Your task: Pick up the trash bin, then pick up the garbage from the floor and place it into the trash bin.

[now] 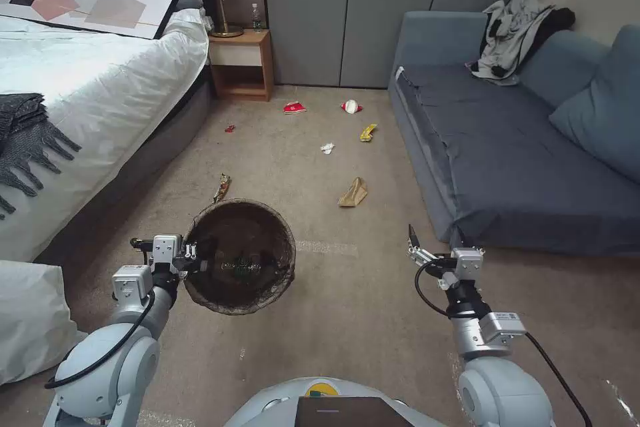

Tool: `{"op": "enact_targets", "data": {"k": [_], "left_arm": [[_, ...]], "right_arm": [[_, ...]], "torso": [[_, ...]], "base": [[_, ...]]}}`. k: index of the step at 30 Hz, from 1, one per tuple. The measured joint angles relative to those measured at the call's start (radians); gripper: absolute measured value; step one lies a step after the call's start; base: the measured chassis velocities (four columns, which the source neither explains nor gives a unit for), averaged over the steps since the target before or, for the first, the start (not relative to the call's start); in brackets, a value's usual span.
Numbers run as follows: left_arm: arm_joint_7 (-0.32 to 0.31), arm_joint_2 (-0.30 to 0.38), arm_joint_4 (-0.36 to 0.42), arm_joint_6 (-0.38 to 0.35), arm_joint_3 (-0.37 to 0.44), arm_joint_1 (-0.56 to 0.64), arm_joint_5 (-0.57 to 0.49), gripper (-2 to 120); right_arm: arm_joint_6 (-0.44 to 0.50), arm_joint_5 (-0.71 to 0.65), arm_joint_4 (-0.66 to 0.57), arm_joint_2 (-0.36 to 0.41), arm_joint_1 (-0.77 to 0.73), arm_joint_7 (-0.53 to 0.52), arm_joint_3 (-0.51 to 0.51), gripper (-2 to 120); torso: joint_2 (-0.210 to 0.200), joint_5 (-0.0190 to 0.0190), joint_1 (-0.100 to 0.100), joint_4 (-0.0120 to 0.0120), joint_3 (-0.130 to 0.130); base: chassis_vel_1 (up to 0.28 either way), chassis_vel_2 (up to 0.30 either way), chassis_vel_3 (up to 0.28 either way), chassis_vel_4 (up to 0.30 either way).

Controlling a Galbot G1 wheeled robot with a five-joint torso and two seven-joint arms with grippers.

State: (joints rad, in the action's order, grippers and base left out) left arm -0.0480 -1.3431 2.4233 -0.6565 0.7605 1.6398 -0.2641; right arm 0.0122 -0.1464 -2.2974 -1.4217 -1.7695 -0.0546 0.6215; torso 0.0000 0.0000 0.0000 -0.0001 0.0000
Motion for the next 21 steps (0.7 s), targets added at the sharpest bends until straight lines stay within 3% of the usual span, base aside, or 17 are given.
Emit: {"op": "enact_targets", "data": {"k": [7,21], "left_arm": [[0.002,-0.002,0.004,0.003,0.002,0.004,0.0,3],[0.005,-0.002,0.008,0.006,-0.001,0.007,0.002,3]], "right_arm": [[0.001,0.0,-0.001,-0.001,-0.008,0.0,0.0,100],[0.012,0.003,-0.003,-0.004,-0.018,0.0,-0.004,100]], "torso": [[0.0,0.0,0.0,0.0001,0.0],[0.0,-0.0001,0.0,0.0003,0.0]], "base": [[-0.09,0.079,0.091,-0.077],[-0.189,0.178,0.18,-0.178]]}}
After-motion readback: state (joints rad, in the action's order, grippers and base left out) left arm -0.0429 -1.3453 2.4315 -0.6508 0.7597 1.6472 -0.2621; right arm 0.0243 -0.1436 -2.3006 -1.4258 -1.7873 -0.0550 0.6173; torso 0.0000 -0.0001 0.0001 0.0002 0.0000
